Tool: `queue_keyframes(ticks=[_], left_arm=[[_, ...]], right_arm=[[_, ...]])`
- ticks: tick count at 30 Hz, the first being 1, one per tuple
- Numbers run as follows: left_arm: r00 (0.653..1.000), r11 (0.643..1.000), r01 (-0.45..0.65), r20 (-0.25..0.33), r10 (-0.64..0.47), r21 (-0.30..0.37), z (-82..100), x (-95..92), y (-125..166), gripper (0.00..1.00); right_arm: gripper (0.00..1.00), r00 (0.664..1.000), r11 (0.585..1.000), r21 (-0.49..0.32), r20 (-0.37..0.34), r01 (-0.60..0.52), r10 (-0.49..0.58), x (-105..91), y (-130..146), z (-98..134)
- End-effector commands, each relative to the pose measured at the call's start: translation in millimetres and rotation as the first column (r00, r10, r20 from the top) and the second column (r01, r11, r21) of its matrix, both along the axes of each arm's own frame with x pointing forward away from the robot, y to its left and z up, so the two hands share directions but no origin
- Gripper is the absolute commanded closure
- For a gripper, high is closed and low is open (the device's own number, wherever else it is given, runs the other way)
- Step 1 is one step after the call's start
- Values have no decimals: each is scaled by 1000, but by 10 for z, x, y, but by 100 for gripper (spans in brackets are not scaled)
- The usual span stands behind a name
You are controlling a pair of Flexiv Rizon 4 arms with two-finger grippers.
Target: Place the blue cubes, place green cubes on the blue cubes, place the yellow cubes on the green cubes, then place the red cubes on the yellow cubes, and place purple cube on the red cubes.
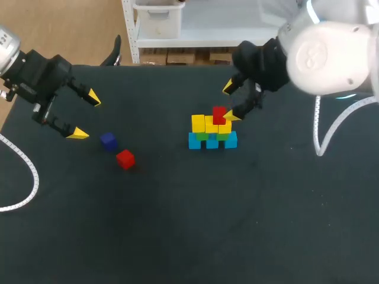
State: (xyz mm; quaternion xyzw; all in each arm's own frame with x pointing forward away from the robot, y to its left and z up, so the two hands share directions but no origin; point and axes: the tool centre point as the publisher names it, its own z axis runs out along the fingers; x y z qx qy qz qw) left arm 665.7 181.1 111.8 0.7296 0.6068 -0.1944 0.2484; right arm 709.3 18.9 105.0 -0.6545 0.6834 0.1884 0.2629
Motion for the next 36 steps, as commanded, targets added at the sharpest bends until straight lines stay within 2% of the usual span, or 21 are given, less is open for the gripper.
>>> queue_keyframes(ticks=[1, 4, 6, 11, 19, 26, 36], left_arm=[[1000, 1000, 4, 0, -4, -1, -9, 17, 5, 0], [1000, 1000, 4, 0, -4, -1, -9, 17, 5, 0], [1000, 1000, 4, 0, -4, -1, -9, 17, 5, 0], [1000, 1000, 4, 0, -4, -1, -9, 17, 5, 0], [1000, 1000, 4, 0, -4, -1, -9, 17, 5, 0], [1000, 1000, 4, 0, -4, -1, -9, 17, 5, 0], [1000, 1000, 4, 0, -4, -1, -9, 17, 5, 0]], right_arm=[[0, 999, 997, 74, -24, -37, 39, -77, -391, 113], [0, 993, 984, 142, -33, -108, 113, -133, -614, 140], [0, 990, 981, 134, 4, -141, 141, -182, -773, 145], [0, 994, 974, 200, -9, -109, 113, -220, -1217, 132], [0, 999, 968, 249, -32, -17, 26, -237, -1761, 44], [0, 999, 965, 262, -38, -1, 12, -266, -2058, -20], [0, 999, 963, 266, -35, -31, 41, -262, -2260, -89]])
